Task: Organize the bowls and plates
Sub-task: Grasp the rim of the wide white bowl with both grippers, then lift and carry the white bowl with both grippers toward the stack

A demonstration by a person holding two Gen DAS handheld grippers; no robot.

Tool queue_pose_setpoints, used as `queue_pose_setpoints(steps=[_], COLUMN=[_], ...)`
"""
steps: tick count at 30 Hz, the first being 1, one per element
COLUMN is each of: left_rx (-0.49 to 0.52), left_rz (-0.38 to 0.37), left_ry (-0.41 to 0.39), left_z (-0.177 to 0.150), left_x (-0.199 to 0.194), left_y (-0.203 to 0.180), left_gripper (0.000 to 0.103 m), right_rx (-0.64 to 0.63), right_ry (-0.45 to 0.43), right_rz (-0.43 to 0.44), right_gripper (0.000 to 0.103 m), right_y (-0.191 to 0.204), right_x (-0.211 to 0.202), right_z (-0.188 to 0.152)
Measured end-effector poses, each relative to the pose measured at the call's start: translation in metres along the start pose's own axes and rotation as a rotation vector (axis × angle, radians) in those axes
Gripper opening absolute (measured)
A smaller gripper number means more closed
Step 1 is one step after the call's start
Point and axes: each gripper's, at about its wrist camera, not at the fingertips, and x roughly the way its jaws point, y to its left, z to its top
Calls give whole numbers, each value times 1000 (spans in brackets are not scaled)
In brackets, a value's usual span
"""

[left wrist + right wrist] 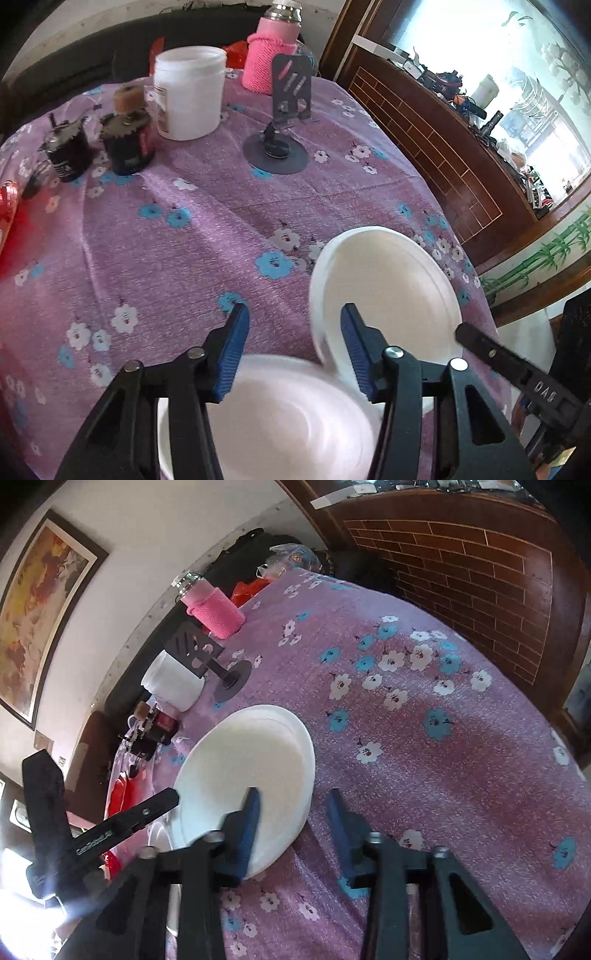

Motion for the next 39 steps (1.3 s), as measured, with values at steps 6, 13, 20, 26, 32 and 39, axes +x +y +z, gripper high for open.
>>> queue_pose_setpoints(steps=[6,13,20,26,32,39], left_rx=[28,59,113,136,107,44], left_rz=[-13,8,9,7,35,73], left_ry=[25,-17,-116,-202,-251,-263], left_z=[6,4,4,-14,-55,-114], left_x=[10,0,-43,-90,-128,-158], left_y=[-13,-23,-43,-46,-19,37], left_gripper=[21,21,21,22,22,22], right_rx=[-26,-33,-60,-111,-175,-242], right_ry=[3,-33,-127,-183,-168,-97], right_rz=[-19,-21,-7,31,86,134], right_gripper=[15,13,13,13,13,13], right_y=[4,5,21,45,74,111], right_x=[5,-2,-41,-76,-88,-75], right_z=[-1,-2,0,-13,-49,-98])
